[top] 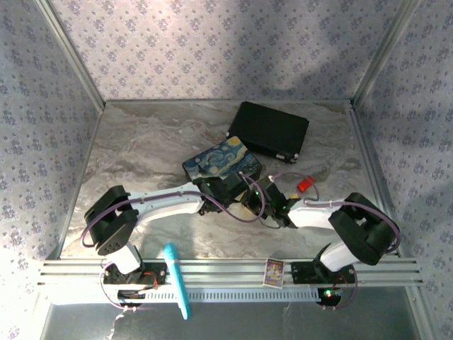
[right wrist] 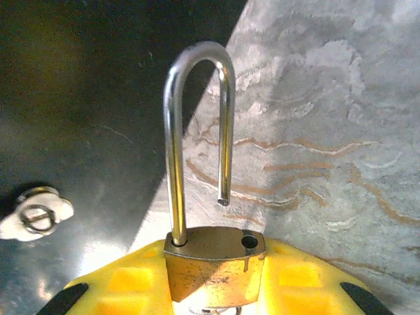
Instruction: Unlock the padlock with the key
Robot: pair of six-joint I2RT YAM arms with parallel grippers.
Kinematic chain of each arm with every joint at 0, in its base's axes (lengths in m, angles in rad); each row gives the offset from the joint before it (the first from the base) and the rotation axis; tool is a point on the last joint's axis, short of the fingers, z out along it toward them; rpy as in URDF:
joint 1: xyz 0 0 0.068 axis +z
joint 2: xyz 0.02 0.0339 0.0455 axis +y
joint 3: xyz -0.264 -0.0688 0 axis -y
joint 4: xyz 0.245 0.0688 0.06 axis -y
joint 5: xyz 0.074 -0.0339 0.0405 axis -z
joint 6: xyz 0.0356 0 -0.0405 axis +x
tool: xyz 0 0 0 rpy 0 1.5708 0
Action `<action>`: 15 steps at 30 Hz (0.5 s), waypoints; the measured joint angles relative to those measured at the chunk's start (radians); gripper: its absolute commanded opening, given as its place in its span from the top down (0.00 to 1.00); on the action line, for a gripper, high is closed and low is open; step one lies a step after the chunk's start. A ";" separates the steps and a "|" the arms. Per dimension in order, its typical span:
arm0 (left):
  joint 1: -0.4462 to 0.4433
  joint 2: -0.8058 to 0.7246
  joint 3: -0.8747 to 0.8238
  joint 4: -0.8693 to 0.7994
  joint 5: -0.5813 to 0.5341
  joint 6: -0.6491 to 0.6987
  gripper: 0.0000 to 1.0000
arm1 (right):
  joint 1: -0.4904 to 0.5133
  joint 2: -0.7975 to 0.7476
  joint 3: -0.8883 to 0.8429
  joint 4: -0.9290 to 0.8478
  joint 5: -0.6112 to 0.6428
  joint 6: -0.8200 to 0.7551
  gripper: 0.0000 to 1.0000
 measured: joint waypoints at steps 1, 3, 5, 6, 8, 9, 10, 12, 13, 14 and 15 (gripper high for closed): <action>0.000 0.002 0.003 -0.004 -0.001 0.000 0.76 | -0.016 0.002 0.026 -0.056 -0.029 -0.030 0.98; 0.000 0.003 0.006 -0.009 -0.003 -0.001 0.76 | -0.043 0.018 0.078 -0.156 -0.082 -0.093 0.98; 0.000 0.003 0.006 -0.009 -0.003 -0.007 0.76 | -0.060 0.048 0.143 -0.262 -0.121 -0.166 0.98; 0.000 0.002 0.006 -0.009 -0.003 -0.008 0.76 | -0.063 0.060 0.167 -0.299 -0.129 -0.194 0.98; 0.000 0.002 0.006 -0.009 -0.005 -0.011 0.75 | -0.070 0.087 0.215 -0.370 -0.150 -0.255 0.98; 0.000 0.001 0.006 -0.009 -0.006 -0.012 0.75 | -0.072 0.097 0.232 -0.395 -0.157 -0.277 0.98; 0.000 0.000 0.005 -0.008 -0.008 -0.015 0.74 | -0.075 0.111 0.256 -0.430 -0.164 -0.306 0.98; 0.000 -0.001 0.002 -0.005 -0.011 -0.023 0.70 | -0.076 0.137 0.303 -0.496 -0.169 -0.354 0.98; 0.001 -0.003 0.001 -0.004 -0.014 -0.026 0.67 | -0.076 0.148 0.323 -0.525 -0.169 -0.375 0.97; 0.001 -0.004 -0.002 -0.005 -0.019 -0.030 0.66 | -0.078 0.157 0.339 -0.552 -0.171 -0.394 0.97; 0.001 -0.005 -0.005 -0.005 -0.025 -0.035 0.65 | -0.080 0.162 0.349 -0.566 -0.173 -0.407 0.97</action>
